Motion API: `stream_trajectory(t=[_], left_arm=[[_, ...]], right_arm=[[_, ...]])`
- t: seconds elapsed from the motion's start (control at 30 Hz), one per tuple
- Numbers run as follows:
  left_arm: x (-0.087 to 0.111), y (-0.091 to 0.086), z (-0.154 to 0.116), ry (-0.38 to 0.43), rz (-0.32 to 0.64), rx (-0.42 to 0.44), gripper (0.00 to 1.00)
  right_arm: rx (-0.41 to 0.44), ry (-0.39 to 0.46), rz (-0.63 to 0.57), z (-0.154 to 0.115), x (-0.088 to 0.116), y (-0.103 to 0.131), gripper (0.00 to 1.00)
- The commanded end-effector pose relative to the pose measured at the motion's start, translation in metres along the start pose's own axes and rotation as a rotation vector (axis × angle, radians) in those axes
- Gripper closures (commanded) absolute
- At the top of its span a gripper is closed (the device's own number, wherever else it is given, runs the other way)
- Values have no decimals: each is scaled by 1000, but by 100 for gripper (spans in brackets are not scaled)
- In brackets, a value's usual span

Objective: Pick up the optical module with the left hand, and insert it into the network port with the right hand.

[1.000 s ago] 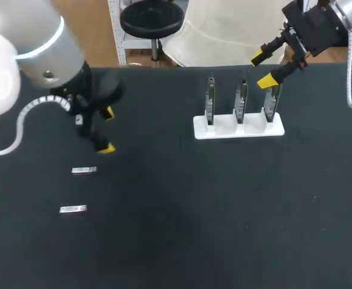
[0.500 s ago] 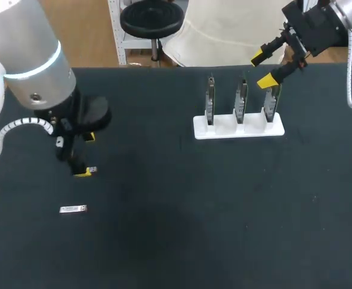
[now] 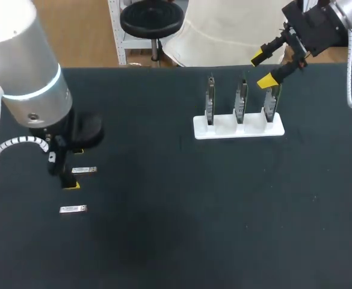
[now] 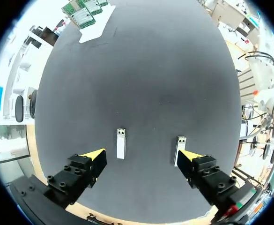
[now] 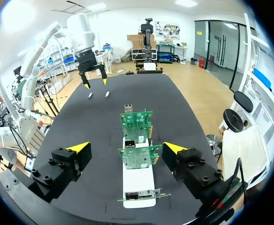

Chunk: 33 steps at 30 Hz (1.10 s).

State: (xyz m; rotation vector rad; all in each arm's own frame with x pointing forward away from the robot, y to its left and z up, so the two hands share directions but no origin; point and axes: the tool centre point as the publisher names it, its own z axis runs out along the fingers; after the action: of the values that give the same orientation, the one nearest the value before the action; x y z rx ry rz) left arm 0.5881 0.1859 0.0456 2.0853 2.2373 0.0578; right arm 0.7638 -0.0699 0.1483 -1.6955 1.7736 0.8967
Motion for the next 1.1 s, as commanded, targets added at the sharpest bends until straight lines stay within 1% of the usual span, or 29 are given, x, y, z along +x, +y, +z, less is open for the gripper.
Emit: stream_trajectory(t=[0.03, 0.1, 0.23, 0.5, 0.9, 0.97, 1.0, 1.1], left_arm=[[6, 0, 8, 3, 2, 3, 0], [8, 1, 13, 5, -6, 24, 0], [10, 5, 21, 2, -15, 35, 0], [9, 16, 31, 8, -33, 37, 0], [12, 18, 41, 21, -55, 58, 0], [16, 21, 42, 13, -100, 52, 0], [16, 21, 42, 14, -103, 50, 0], [15, 22, 45, 9, -93, 56, 0]], right_arm=[[3, 0, -1, 0, 0, 1, 0], [3, 0, -1, 0, 0, 1, 0], [3, 0, -1, 0, 0, 1, 0], [3, 0, -1, 0, 0, 1, 0], [3, 0, -1, 0, 0, 1, 0], [3, 0, -1, 0, 0, 1, 0], [3, 0, -1, 0, 0, 1, 0], [3, 0, -1, 0, 0, 1, 0]])
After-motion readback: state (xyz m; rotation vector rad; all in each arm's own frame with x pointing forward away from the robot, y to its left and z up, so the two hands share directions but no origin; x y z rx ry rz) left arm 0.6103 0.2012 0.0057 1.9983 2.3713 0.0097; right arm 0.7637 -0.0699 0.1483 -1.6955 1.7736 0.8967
